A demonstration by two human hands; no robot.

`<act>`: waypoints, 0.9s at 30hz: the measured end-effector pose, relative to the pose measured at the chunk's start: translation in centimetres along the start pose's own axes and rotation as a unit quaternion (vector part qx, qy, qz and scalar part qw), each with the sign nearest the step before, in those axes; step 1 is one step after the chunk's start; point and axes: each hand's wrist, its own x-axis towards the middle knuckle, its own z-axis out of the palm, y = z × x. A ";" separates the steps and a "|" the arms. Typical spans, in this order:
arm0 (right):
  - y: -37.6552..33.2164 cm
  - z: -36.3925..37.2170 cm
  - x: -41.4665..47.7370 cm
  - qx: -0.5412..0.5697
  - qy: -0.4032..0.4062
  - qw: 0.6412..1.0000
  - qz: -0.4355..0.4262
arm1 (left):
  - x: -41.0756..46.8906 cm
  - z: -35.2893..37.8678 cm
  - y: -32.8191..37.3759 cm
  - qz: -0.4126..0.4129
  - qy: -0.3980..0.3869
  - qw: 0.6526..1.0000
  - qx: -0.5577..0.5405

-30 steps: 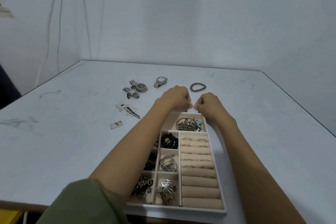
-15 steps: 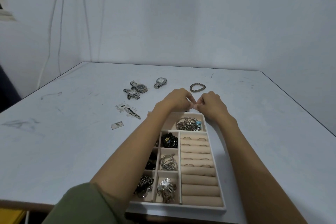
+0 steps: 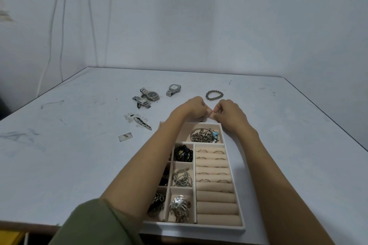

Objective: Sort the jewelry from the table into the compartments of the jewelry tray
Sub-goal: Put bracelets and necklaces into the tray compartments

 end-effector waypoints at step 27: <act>-3.5 -2.0 -1.8 0.118 0.081 0.986 -0.083 | -14.8 -0.7 -5.6 0.260 0.316 0.894 -0.184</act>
